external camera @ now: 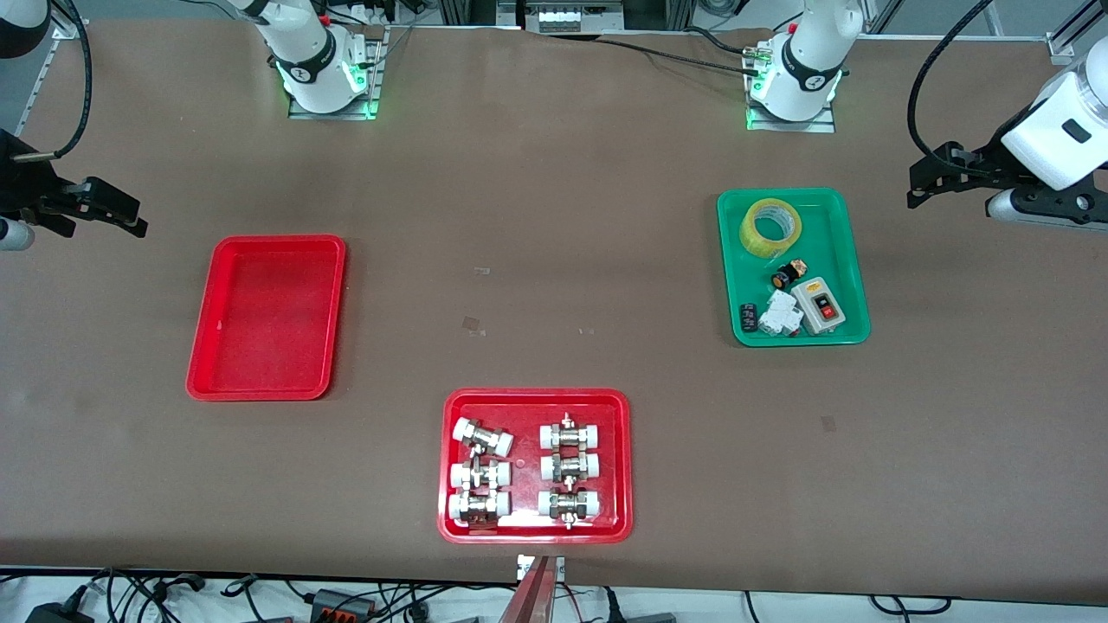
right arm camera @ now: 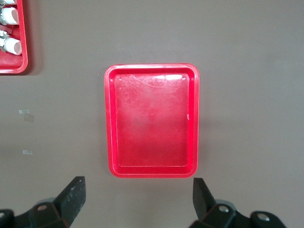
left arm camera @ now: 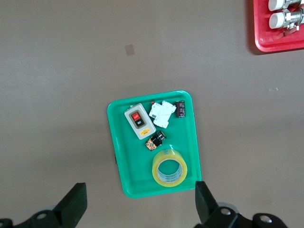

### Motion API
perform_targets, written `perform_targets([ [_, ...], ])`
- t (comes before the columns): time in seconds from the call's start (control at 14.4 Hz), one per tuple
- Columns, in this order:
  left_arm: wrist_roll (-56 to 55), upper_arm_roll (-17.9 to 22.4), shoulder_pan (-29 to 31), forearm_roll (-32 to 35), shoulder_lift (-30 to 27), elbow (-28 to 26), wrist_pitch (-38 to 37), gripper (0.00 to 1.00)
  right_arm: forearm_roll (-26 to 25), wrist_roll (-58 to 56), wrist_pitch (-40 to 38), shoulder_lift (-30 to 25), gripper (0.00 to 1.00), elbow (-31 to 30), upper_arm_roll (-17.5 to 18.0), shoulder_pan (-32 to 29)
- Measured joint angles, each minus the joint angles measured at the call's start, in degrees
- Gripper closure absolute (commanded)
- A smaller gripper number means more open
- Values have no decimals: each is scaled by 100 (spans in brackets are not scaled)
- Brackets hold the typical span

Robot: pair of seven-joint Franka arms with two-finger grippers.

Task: Left arm passes tape to right arm into tray
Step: 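Move the left gripper toward the tape roll on the green tray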

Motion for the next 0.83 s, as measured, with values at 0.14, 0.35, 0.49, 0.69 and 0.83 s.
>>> perform_targets([
  [0.14,-8,0,0,0,0,0,9,0,0,0,-1,0,0,0,2,0],
  [0.35,-110,0,0,0,2,0,45,0,0,0,-3,0,0,0,2,0],
  [0.49,-127,0,1,0,2,0,45,0,0,0,-4,0,0,0,2,0],
  [0.69,-128,-1,-6,0,5,-3,-63,0,0,0,-4,0,0,0,3,0],
  [0.83,-128,-13,-25,-10,44,-75,-377,0,0,0,-4,0,0,0,3,0],
])
